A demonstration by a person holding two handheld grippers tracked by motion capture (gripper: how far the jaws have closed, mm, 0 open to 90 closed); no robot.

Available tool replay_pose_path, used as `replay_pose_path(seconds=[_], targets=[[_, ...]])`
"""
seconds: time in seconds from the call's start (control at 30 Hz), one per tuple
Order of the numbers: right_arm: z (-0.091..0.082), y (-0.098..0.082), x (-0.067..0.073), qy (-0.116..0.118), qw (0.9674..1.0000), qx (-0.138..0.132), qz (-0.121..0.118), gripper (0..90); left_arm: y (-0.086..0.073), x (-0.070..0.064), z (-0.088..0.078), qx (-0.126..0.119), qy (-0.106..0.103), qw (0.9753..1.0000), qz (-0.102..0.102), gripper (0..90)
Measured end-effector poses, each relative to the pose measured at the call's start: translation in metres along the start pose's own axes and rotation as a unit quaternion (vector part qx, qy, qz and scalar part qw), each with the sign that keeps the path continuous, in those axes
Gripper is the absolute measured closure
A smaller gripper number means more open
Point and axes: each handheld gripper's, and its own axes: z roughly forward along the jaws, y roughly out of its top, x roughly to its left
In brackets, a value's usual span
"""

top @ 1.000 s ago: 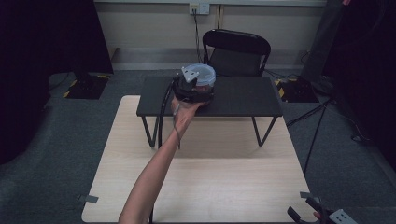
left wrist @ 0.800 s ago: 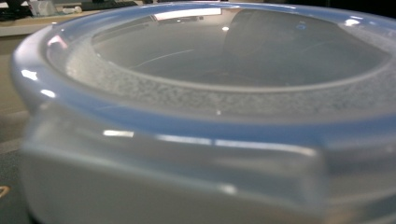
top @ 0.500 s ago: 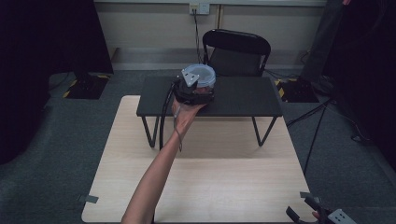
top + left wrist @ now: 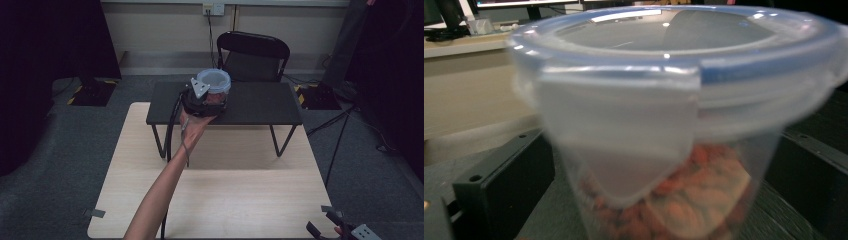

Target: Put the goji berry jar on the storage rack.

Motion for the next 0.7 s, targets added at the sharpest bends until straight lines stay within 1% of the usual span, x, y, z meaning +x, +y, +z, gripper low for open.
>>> replay_pose_path(seconds=[0.07, 0.2, 0.33, 0.4, 0.47, 0.6, 0.67, 0.7], targets=[[0.000, 0.000, 0.001, 0.001, 1.0000, 0.000, -0.003, 5.8, -0.006, 0.002, -0.008, -0.011, -0.005, 0.9999, 0.000, 0.0], [0.002, 0.001, 0.002, 0.005, 1.0000, 0.001, -0.004, 5.8, -0.009, 0.007, -0.022, -0.001, -0.013, 0.9999, 0.006, 0.0], [0.003, 0.002, 0.004, 0.009, 0.9999, 0.001, -0.007, 5.8, -0.018, 0.013, -0.041, -0.006, -0.026, 0.9996, 0.004, 0.0], [0.004, 0.002, 0.005, 0.010, 0.9999, 0.001, -0.009, 5.8, -0.022, 0.016, -0.053, -0.007, -0.034, 0.9994, 0.004, 0.0], [0.005, 0.002, 0.006, 0.012, 0.9999, 0.001, -0.011, 5.8, -0.028, 0.016, -0.065, -0.012, -0.036, 0.9993, 0.004, 0.0], [0.006, 0.003, 0.007, 0.016, 0.9998, 0.003, -0.013, 5.8, -0.039, 0.019, -0.092, -0.019, -0.046, 0.9987, 0.005, 0.0], [0.006, 0.003, 0.008, 0.017, 0.9997, 0.003, -0.015, 5.8, -0.049, 0.022, -0.109, -0.028, -0.050, 0.9983, -0.005, 0.0], [0.006, 0.003, 0.008, 0.017, 0.9997, 0.002, -0.016, 5.8, -0.057, 0.024, -0.121, -0.031, -0.052, 0.9981, -0.012, 0.0]])
